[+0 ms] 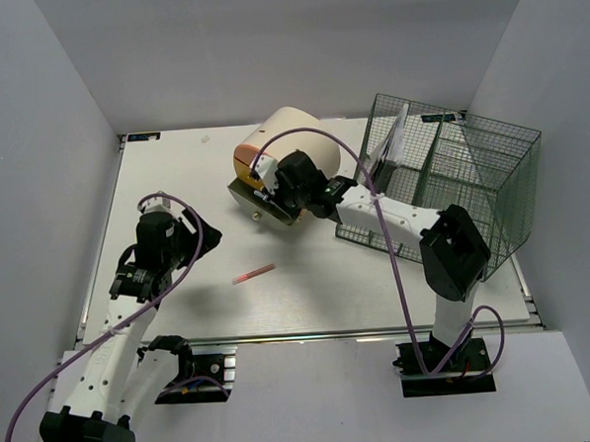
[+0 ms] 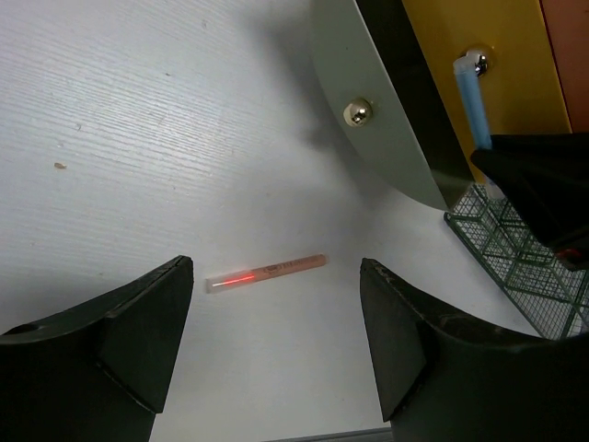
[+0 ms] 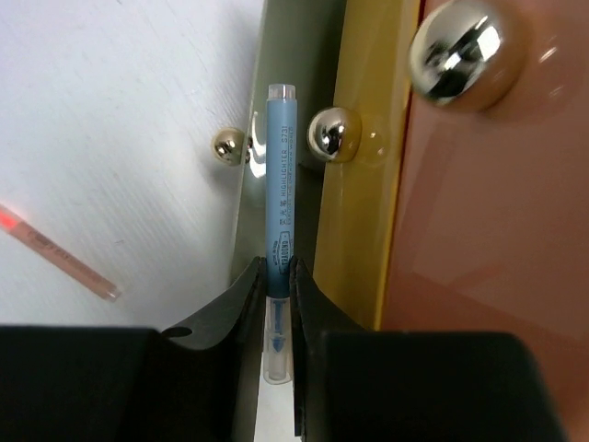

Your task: Organize the desk

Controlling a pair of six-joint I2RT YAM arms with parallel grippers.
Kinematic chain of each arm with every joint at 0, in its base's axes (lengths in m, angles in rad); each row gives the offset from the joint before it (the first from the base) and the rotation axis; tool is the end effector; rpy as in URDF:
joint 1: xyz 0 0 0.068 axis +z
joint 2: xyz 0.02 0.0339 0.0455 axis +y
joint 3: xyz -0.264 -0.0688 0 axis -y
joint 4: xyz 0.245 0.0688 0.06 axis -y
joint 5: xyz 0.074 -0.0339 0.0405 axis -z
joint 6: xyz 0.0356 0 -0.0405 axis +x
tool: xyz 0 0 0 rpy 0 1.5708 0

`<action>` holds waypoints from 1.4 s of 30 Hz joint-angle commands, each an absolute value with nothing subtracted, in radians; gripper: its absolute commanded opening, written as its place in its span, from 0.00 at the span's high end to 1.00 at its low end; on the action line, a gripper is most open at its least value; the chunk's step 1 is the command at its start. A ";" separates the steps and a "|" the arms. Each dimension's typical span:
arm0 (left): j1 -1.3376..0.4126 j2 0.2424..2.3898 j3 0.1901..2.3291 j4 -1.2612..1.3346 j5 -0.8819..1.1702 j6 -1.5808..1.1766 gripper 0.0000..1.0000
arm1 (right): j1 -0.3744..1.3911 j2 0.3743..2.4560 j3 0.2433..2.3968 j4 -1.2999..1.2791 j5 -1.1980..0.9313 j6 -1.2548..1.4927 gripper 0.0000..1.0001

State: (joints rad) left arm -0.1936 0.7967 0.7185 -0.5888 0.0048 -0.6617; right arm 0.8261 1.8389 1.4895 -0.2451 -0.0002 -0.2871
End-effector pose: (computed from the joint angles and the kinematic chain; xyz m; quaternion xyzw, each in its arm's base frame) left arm 0.1673 -0.0330 0.2751 -0.2076 0.8753 -0.1831 0.3965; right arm 0.2924 0.3173 0.2792 -0.4666 0.7499 0.1250 0.4520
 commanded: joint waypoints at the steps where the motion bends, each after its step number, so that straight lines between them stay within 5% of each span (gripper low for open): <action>1: -0.198 0.790 0.713 -0.554 0.035 -0.637 0.17 | 0.856 1.819 1.447 -0.164 0.132 -0.276 1.00; 6: -0.198 0.790 0.718 -0.557 0.034 -0.638 0.17 | 0.876 1.838 1.433 -0.150 0.196 -0.275 1.00; 12: -0.198 0.805 0.715 -0.542 0.097 -0.603 0.17 | 0.887 1.839 1.427 -0.137 0.230 -0.273 0.71; 18: -0.198 0.864 0.700 -0.482 0.258 -0.543 0.21 | 0.885 1.841 1.437 -0.156 0.199 -0.268 0.64; 21: -0.207 0.900 0.700 -0.465 0.317 -0.520 0.33 | 0.881 1.819 1.462 -0.189 0.116 -0.253 0.68; 25: -0.207 0.946 0.677 -0.434 0.405 -0.486 0.63 | 0.859 1.732 1.505 -0.319 -0.265 -0.374 1.00; 28: -0.216 0.989 0.680 -0.462 0.439 -0.454 0.77 | 0.833 1.620 1.428 -0.342 -0.555 -0.512 1.00; 30: -0.216 1.031 0.693 -0.498 0.413 -0.431 0.78 | 0.824 1.556 1.353 -0.340 -0.688 -0.619 1.00; 31: -0.216 1.043 0.702 -0.514 0.385 -0.430 0.78 | 0.822 1.543 1.338 -0.347 -0.704 -0.635 1.00; 33: -0.216 1.081 0.738 -0.595 0.219 -0.465 0.70 | 0.821 1.534 1.325 -0.376 -0.733 -0.652 0.85; 34: -0.216 1.094 0.752 -0.621 0.159 -0.498 0.64 | 0.819 1.539 1.334 -0.393 -0.739 -0.649 0.67; 35: -0.195 1.109 0.773 -0.656 0.099 -0.552 0.50 | 0.810 1.545 1.342 -0.405 -0.742 -0.640 0.62; 38: -0.195 1.137 0.813 -0.667 -0.115 -0.613 0.31 | 0.796 1.549 1.355 -0.416 -0.738 -0.598 0.58; 42: -0.132 1.354 0.992 -0.725 -0.317 -0.614 0.20 | 0.784 1.517 1.327 -0.390 -0.739 -0.571 0.57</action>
State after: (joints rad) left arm -0.1753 1.2423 0.8680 -0.6930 -0.0818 -0.5835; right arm 0.7971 1.5475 1.3327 -0.3840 -0.6891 -0.5831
